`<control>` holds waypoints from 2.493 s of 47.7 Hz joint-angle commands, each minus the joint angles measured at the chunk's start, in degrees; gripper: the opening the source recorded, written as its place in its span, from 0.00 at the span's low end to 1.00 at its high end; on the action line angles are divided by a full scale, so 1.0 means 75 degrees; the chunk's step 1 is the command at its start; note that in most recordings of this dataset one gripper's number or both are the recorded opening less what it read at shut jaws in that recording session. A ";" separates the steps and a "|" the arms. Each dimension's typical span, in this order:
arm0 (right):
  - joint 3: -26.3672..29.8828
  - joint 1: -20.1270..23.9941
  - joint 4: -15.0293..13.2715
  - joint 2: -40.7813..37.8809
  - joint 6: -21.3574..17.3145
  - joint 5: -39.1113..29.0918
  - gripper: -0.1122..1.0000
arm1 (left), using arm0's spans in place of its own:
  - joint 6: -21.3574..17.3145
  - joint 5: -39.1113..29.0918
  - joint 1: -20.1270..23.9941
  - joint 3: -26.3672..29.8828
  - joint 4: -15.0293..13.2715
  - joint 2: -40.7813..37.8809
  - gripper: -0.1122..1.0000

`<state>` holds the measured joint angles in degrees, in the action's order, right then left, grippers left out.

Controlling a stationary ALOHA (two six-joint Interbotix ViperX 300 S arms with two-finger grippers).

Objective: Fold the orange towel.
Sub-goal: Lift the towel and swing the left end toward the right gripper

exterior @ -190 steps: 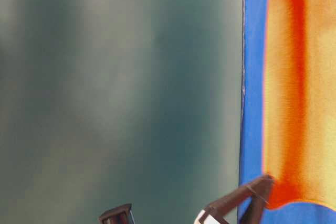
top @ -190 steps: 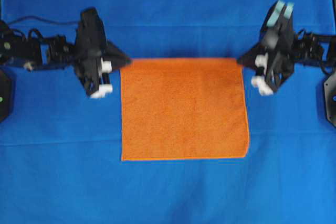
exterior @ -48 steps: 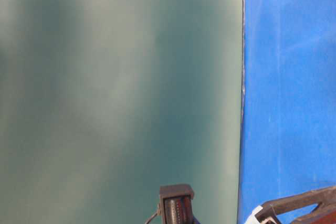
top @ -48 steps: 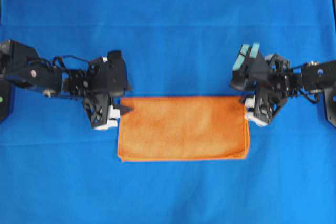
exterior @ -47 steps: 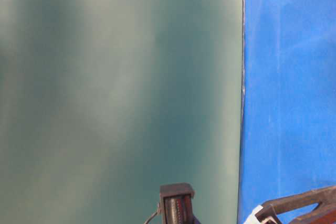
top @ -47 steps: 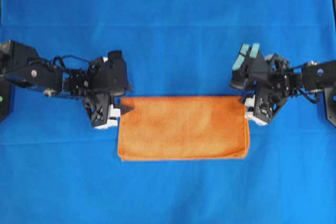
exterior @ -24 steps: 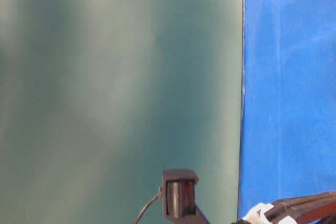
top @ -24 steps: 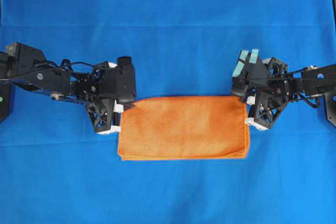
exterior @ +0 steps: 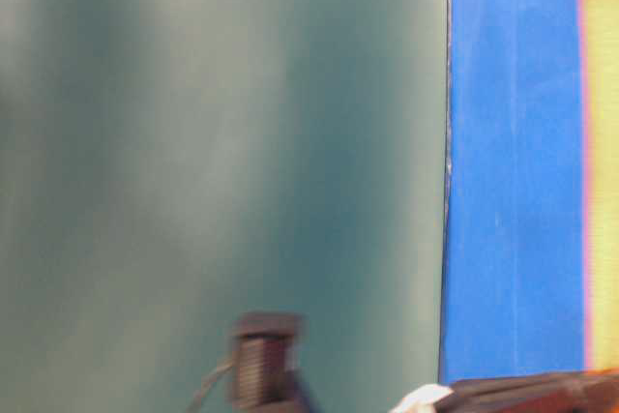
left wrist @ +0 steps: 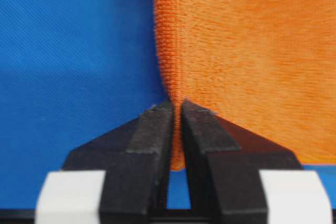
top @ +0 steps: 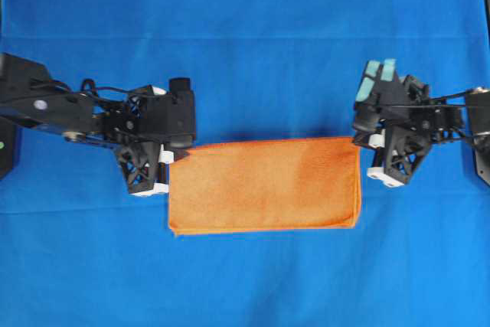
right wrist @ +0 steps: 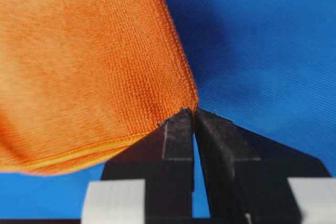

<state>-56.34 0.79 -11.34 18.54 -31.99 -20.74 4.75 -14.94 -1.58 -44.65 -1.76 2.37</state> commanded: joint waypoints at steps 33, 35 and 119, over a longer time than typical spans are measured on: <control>0.0316 -0.0012 -0.0539 0.2016 -0.0117 -0.1066 0.14 | 0.0000 -0.0633 0.0176 0.0059 0.0070 0.2156 0.12; 0.0316 -0.0105 -0.0645 0.1980 -0.0129 -0.1043 0.14 | 0.0012 -0.0539 0.0152 0.0070 0.0070 0.2133 0.12; 0.1512 -0.2859 -0.2766 0.0574 -0.0152 -0.0469 0.14 | -0.1758 0.2074 -0.1066 0.5602 0.0047 -0.3035 0.12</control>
<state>-45.62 -20.04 -31.99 23.20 -33.22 -24.61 -8.61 0.35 -8.79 -3.87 -1.32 -21.62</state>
